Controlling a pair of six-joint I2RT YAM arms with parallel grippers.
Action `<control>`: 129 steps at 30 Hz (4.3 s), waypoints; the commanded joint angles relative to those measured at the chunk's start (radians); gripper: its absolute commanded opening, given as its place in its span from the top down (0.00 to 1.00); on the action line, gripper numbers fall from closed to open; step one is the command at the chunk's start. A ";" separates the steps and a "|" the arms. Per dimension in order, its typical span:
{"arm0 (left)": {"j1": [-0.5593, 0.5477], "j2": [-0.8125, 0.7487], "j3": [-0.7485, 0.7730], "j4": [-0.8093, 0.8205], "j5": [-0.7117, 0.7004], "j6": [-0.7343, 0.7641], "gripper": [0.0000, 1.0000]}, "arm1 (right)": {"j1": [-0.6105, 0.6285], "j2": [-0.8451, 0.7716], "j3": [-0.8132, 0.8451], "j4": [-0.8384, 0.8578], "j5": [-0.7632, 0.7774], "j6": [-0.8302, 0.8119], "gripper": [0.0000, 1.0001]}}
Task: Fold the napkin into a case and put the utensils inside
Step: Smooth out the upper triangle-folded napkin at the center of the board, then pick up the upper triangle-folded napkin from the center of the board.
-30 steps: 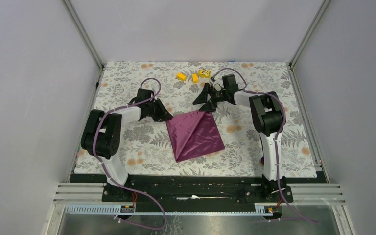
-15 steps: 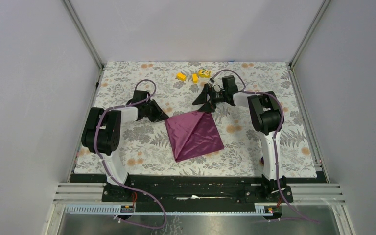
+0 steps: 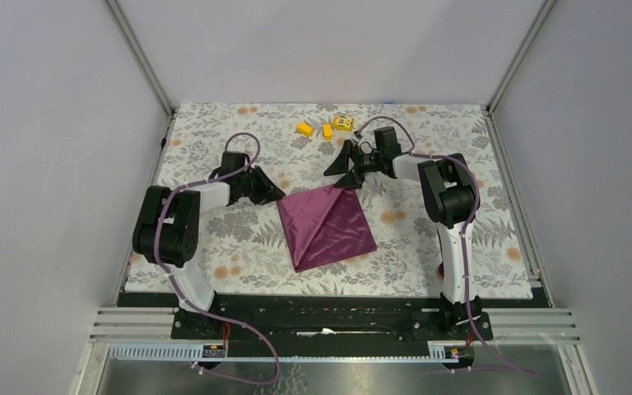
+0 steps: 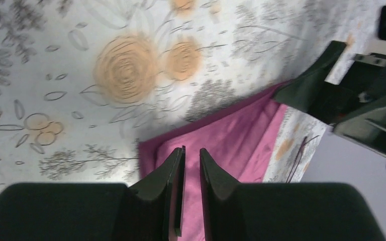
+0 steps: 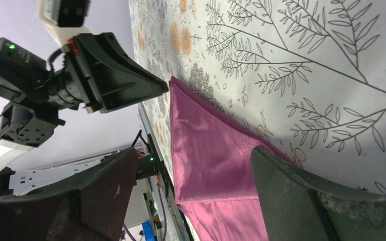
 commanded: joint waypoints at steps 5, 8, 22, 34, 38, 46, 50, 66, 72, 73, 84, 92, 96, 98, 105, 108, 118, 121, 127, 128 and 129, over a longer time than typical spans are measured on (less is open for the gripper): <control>0.002 0.050 -0.019 -0.011 -0.062 0.035 0.79 | -0.007 -0.012 0.051 -0.083 0.039 -0.057 0.10; 0.001 0.005 -0.005 -0.028 -0.053 0.038 0.78 | -0.004 -0.065 0.074 -0.149 0.057 -0.082 0.09; 0.001 -0.426 0.008 -0.295 -0.004 0.170 0.36 | 0.084 -0.534 -0.115 -0.652 0.376 -0.376 0.00; 0.001 -0.680 -0.183 -0.338 0.084 0.156 0.18 | 0.260 -0.906 -0.700 -0.359 0.443 -0.040 0.00; 0.001 -0.710 -0.215 -0.344 0.093 0.155 0.17 | 0.257 -0.867 -0.804 -0.177 0.457 0.034 0.00; 0.001 -0.752 -0.236 -0.375 0.092 0.157 0.17 | 0.133 -0.761 -0.858 -0.124 0.560 -0.018 0.00; 0.001 -0.754 -0.233 -0.377 0.094 0.153 0.16 | 0.035 -0.716 -0.800 -0.223 0.583 -0.123 0.01; 0.007 -0.855 -0.178 -0.485 -0.260 0.128 0.10 | 0.708 -0.589 -0.131 -0.923 1.133 -0.329 0.25; 0.022 -0.939 -0.183 -0.549 -0.389 0.127 0.07 | 0.808 -0.414 0.033 -0.945 1.102 -0.334 0.59; 0.024 -0.946 -0.185 -0.553 -0.393 0.128 0.06 | 0.813 -0.392 0.047 -0.946 1.097 -0.340 0.63; 0.028 -0.983 -0.215 -0.548 -0.361 0.130 0.05 | 0.845 -0.271 0.104 -0.963 1.093 -0.376 0.73; 0.029 -0.979 -0.219 -0.538 -0.349 0.135 0.05 | 0.846 -0.227 0.110 -0.964 1.115 -0.393 0.67; 0.029 -0.976 -0.220 -0.538 -0.351 0.143 0.05 | 0.847 -0.211 0.105 -0.963 1.133 -0.404 0.66; 0.029 -0.972 -0.221 -0.538 -0.348 0.145 0.05 | 0.847 -0.203 0.100 -0.960 1.138 -0.408 0.66; 0.029 -0.975 -0.212 -0.539 -0.342 0.149 0.05 | 0.847 -0.180 0.077 -0.932 1.146 -0.419 0.64; 0.029 -0.976 -0.211 -0.541 -0.342 0.149 0.05 | 0.849 -0.170 0.057 -0.912 1.156 -0.427 0.64; 0.030 -0.982 -0.213 -0.549 -0.344 0.143 0.05 | 0.887 -0.127 -0.017 -0.863 1.376 -0.432 0.75; 0.030 -0.982 -0.208 -0.552 -0.350 0.137 0.05 | 0.897 -0.130 -0.053 -0.831 1.422 -0.419 0.86; 0.030 -0.967 -0.220 -0.553 -0.368 0.111 0.02 | 0.900 -0.273 -0.082 -0.787 1.390 -0.425 1.00; 0.031 -0.955 -0.228 -0.544 -0.353 0.101 0.02 | 0.901 -0.310 -0.092 -0.773 1.359 -0.423 1.00; 0.032 -0.942 -0.241 -0.528 -0.326 0.085 0.02 | 0.900 -0.346 -0.103 -0.760 1.332 -0.419 1.00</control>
